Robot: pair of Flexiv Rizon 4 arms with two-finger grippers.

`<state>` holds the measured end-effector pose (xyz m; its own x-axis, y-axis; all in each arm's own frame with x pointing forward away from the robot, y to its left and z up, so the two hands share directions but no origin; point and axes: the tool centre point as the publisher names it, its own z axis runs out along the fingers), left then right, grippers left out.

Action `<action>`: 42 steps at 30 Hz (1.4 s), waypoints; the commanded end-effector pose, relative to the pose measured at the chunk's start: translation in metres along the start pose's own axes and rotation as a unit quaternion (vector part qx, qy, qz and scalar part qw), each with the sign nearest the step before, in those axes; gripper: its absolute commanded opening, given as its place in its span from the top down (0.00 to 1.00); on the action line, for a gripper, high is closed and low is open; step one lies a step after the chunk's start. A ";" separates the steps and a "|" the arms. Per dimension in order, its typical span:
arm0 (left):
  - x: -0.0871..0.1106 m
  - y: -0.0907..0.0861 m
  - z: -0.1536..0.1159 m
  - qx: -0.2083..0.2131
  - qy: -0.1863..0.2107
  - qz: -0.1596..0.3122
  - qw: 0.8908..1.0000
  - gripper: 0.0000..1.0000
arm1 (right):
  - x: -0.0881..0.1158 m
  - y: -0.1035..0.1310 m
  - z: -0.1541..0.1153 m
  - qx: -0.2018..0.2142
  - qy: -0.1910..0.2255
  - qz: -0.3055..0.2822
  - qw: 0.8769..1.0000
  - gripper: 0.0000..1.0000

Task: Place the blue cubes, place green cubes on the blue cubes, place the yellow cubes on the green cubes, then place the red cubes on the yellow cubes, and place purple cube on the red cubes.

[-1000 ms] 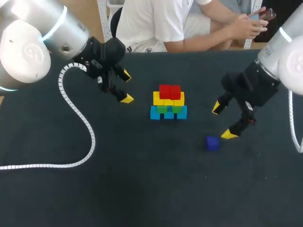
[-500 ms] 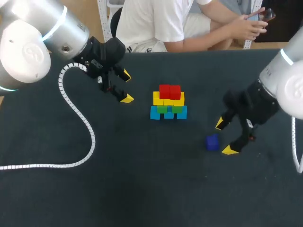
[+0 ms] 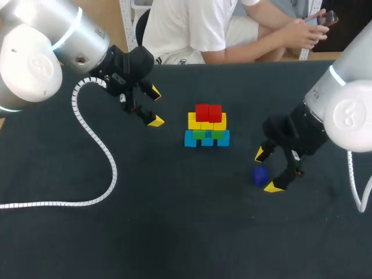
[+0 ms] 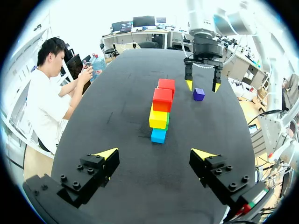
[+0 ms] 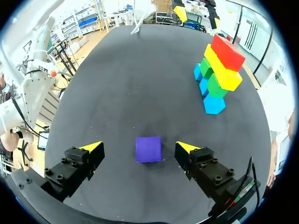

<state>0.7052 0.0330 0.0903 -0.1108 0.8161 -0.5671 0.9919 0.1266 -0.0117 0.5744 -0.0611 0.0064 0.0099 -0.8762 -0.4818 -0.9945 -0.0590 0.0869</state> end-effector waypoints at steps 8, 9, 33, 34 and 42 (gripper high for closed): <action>0.000 0.002 0.000 0.002 -0.001 0.001 1.000 0.00 | 0.001 -0.010 0.009 -0.015 -0.004 -0.003 1.000 0.00; 0.000 0.002 0.000 0.002 -0.001 0.001 1.000 0.00 | 0.002 -0.011 0.009 -0.014 -0.005 -0.003 1.000 0.00; 0.000 0.002 0.000 0.002 -0.001 0.001 1.000 0.00 | 0.005 -0.013 0.015 -0.010 -0.008 -0.003 1.000 0.98; 0.000 0.002 0.000 0.002 -0.001 0.001 1.000 0.00 | 0.004 -0.012 0.013 -0.006 -0.011 -0.005 1.000 1.00; 0.000 0.002 0.000 0.002 -0.001 0.001 1.000 0.00 | -0.001 -0.013 -0.018 0.015 -0.010 0.023 1.000 1.00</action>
<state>0.7052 0.0331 0.0903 -0.1109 0.8161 -0.5671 0.9919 0.1266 -0.0117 0.5958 -0.0629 0.0047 -0.0322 -0.8630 -0.5042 -0.9958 -0.0157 0.0904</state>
